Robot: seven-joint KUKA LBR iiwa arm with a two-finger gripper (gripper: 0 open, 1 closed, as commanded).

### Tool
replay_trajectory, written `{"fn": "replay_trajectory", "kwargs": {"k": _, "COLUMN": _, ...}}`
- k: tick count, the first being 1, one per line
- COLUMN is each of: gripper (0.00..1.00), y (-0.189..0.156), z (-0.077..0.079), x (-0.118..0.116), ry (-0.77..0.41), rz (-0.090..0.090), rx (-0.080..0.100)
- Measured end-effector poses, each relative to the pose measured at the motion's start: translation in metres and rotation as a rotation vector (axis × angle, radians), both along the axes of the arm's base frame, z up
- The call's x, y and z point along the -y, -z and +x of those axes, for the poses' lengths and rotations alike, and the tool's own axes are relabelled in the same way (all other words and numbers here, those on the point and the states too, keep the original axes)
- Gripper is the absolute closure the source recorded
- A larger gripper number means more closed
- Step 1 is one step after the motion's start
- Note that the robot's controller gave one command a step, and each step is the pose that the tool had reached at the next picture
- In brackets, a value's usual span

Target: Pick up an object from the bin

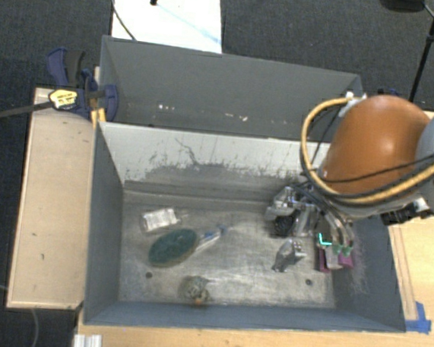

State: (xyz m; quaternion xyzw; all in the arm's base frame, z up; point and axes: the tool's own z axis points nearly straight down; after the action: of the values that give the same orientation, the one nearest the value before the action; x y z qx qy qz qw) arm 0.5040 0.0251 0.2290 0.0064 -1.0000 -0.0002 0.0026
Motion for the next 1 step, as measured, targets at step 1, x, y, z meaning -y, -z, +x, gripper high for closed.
{"fn": "replay_trajectory", "kwargs": {"k": 1, "gripper": 0.00, "y": 0.0960, "z": 0.0801, "x": -0.0733, "ry": -0.254, "rz": 0.003, "rx": 0.007}}
